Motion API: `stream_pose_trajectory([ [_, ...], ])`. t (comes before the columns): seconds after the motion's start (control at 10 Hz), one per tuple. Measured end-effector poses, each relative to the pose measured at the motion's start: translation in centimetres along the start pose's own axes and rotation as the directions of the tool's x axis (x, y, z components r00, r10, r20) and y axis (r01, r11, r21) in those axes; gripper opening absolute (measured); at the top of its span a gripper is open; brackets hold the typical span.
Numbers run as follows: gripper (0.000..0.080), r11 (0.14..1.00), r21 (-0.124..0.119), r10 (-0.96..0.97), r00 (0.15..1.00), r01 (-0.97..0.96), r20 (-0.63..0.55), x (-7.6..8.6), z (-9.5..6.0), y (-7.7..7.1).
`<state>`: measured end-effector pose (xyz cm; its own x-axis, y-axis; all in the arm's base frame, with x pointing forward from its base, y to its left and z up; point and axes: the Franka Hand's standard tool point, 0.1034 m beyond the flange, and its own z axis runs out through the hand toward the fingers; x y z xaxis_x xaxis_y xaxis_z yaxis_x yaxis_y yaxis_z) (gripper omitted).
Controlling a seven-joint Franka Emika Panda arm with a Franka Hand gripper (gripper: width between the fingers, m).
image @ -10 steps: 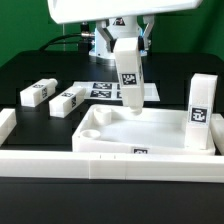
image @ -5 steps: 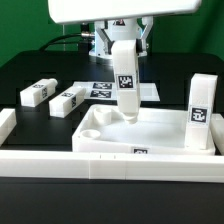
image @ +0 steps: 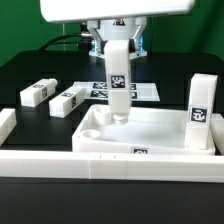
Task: Assemble desk
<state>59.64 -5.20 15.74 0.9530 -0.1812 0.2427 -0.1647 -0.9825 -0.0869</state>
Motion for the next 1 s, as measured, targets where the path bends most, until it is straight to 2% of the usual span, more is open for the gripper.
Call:
stream_pose_trajectory([
  [0.1,0.029,1.0,0.003,0.023,1.0,-0.023,-0.006,0.1,-0.1,0.8],
  [0.4,0.029,1.0,-0.006,0.018,0.999,-0.018,-0.051,0.4,0.0,0.7],
  [0.5,0.029,0.999,-0.029,0.014,0.989,-0.019,-0.148,0.9,-0.1,1.1],
  [0.6,0.029,0.999,-0.035,0.001,0.991,-0.006,-0.133,0.2,0.3,1.3],
  [0.8,0.029,0.996,-0.063,-0.071,0.986,0.062,-0.153,0.7,0.1,1.8],
  [1.0,0.029,0.996,-0.064,-0.071,0.987,0.062,-0.147,0.6,0.2,2.2],
])
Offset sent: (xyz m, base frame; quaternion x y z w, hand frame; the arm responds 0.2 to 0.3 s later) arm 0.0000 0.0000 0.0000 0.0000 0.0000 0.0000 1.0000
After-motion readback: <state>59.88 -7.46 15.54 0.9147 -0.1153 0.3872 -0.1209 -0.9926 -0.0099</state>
